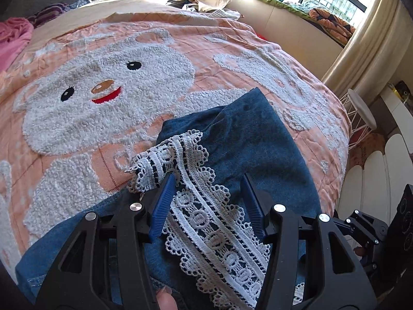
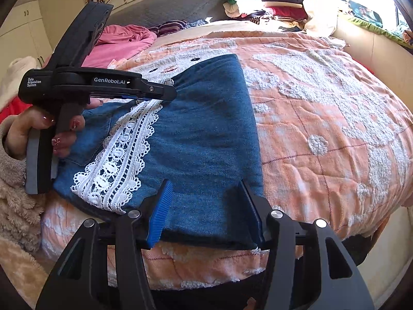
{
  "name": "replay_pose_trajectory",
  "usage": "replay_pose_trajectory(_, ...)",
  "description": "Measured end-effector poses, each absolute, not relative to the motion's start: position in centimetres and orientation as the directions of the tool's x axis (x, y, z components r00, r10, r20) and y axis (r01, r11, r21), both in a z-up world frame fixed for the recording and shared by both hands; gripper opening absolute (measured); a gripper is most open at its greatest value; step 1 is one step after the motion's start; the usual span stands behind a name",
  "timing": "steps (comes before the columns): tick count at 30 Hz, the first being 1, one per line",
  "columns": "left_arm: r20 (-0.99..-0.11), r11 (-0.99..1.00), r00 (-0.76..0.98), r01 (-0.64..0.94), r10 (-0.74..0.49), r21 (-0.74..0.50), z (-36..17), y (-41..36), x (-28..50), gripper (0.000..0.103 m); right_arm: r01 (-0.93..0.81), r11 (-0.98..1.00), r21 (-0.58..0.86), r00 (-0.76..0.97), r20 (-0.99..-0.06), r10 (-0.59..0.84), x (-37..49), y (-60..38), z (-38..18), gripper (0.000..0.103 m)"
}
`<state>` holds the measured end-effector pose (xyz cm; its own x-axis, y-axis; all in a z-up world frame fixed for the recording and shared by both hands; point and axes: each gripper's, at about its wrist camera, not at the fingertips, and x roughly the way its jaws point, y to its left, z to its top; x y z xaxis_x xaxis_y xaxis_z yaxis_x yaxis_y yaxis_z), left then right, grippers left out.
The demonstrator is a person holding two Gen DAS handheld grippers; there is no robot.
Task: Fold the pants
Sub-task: 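Lower the folded edge onto the pants and open both tools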
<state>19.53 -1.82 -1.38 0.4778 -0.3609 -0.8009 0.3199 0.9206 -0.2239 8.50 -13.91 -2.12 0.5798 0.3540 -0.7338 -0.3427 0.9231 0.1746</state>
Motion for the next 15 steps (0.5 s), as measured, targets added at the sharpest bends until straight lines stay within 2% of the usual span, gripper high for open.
replay_pose_trajectory(4, -0.793, 0.923, 0.491, 0.311, -0.361, -0.228, -0.9, -1.9, 19.0, 0.046, -0.339, 0.922, 0.188, 0.578, -0.731, 0.362, 8.3, -14.0, -1.9, 0.054)
replay_pose_trajectory(8, -0.781, 0.920, 0.502, 0.309, -0.373, -0.241, 0.0, -1.6, 18.1, 0.053, -0.332, 0.922, 0.198, 0.578, -0.730, 0.365, 8.3, -14.2, -1.5, 0.054)
replay_pose_trajectory(11, -0.773, 0.922, 0.516, 0.310, -0.369, -0.233, 0.8, -1.4, 17.3, 0.055, -0.331, 0.924, 0.191, 0.584, -0.728, 0.360, 8.2, -14.2, -1.2, 0.056)
replay_pose_trajectory(15, -0.753, 0.925, 0.547, 0.304, -0.366, -0.229, 2.3, -0.8, 16.1, 0.061, -0.331, 0.927, 0.179, 0.602, -0.716, 0.353, 7.8, -14.0, -0.4, 0.063)
